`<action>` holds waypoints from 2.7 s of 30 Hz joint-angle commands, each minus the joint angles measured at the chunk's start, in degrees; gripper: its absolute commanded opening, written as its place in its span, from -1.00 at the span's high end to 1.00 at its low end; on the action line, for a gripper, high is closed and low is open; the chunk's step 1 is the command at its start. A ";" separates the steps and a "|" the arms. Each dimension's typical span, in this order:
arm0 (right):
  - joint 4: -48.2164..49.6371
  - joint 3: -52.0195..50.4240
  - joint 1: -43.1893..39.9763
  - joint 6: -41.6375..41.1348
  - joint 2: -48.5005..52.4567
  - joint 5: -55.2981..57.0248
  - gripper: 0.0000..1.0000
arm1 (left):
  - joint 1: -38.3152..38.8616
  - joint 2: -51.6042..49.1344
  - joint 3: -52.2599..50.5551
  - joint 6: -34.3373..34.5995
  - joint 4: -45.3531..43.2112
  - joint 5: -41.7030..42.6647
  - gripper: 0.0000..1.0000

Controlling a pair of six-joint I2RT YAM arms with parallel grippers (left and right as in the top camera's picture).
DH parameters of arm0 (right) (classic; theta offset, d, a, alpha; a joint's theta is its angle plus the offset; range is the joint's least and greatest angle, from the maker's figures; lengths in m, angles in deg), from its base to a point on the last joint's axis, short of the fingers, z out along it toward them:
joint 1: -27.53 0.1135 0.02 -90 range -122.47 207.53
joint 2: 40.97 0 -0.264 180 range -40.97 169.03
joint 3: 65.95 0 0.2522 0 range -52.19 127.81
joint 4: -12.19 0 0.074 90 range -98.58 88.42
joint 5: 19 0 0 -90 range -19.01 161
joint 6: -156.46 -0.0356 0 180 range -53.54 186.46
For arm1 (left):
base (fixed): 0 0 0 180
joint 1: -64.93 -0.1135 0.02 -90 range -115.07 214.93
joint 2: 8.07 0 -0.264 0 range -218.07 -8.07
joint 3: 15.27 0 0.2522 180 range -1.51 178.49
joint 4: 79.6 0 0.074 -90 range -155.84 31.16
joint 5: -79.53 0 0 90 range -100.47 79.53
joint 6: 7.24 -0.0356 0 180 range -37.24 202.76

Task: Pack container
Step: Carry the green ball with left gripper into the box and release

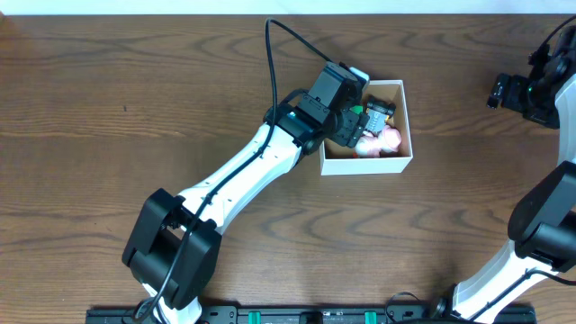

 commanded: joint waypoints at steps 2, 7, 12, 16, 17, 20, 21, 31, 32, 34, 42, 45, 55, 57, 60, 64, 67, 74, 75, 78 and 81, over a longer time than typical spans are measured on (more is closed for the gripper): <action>-0.02 -0.11 -0.39 0.63 0.39 -0.24 -0.98 | -0.04 0.83 0.70 -0.63 -1.75 1.05 -0.62; -0.02 -0.11 -0.39 0.63 0.39 -0.24 -0.99 | -0.24 1.57 0.70 -0.68 -1.75 0.33 -0.72; -0.02 -0.11 -0.39 0.63 0.39 -0.24 -0.99 | -1.97 6.03 0.70 -0.66 1.64 -8.50 -0.82; -0.02 -0.11 -0.39 0.63 0.39 -0.24 -0.99 | -4.46 11.19 0.70 -0.66 8.90 -15.76 -0.96; -0.02 -0.11 -0.39 0.63 0.39 -0.24 -0.99 | -5.16 12.07 0.70 -0.68 10.82 -15.96 -0.96; -0.02 -0.11 -0.39 0.63 0.39 -0.24 -0.98 | -7.39 12.96 0.70 -0.66 16.61 -15.93 -0.96; -0.02 -0.11 -0.39 0.63 0.39 -0.24 -0.98 | -8.15 12.72 0.61 -0.63 18.10 -15.91 -0.96; -0.02 -0.11 -0.39 0.63 0.39 -0.24 -0.98 | -16.94 8.09 0.13 4.98 22.75 -9.35 -0.96; -0.02 -0.11 -0.39 0.63 0.39 -0.24 -0.98 | -17.86 8.09 0.17 4.98 22.73 -8.83 -0.96; -0.02 -0.11 -0.39 0.63 0.39 -0.24 -0.98 | -19.50 7.85 0.17 4.96 23.10 -8.79 -0.96; -0.02 -0.11 -0.39 0.63 0.39 -0.24 -0.99 | -22.29 2.01 4.20 2.25 31.52 -3.58 -0.96; -0.02 -0.11 -0.39 0.63 0.39 -0.24 -0.98 | -21.64 -1.60 7.08 0.85 33.97 -3.65 -0.96; -0.02 -0.11 -0.39 0.63 0.39 -0.24 -0.98 | -21.05 -10.93 12.87 -1.05 34.18 -3.50 -0.96; -0.02 -0.11 -0.39 0.63 0.39 -0.24 -0.99 | -20.74 -12.00 12.87 -1.07 34.10 -2.29 -0.96; -0.02 -0.11 -0.39 0.63 0.39 -0.24 -0.99 | -20.24 -13.27 12.87 -1.07 34.03 -0.15 -0.96; -0.02 -0.11 -0.39 0.63 0.39 -0.24 -0.98 | -19.12 -13.92 12.87 -1.09 32.72 0.04 -0.96; -0.02 -0.11 -0.39 0.63 0.39 -0.24 -0.99 | -18.03 -13.94 12.87 -1.09 31.45 0.02 -0.96; -0.02 -0.11 -0.39 0.63 0.39 -0.24 -0.99 | -17.20 -15.04 12.81 -0.74 31.08 0.00 -0.96; -0.02 -0.11 -0.39 0.63 0.39 -0.24 -0.99 | -17.22 -15.39 12.81 -0.33 31.08 -0.02 -0.96; -0.02 -0.11 -0.39 0.63 0.39 -0.24 -0.98 | -17.25 -16.74 12.81 0.90 31.08 0.02 -0.96; -0.02 -0.11 -0.39 0.63 0.39 -0.24 -0.99 | -17.18 -17.81 12.81 0.87 31.04 0.02 -0.96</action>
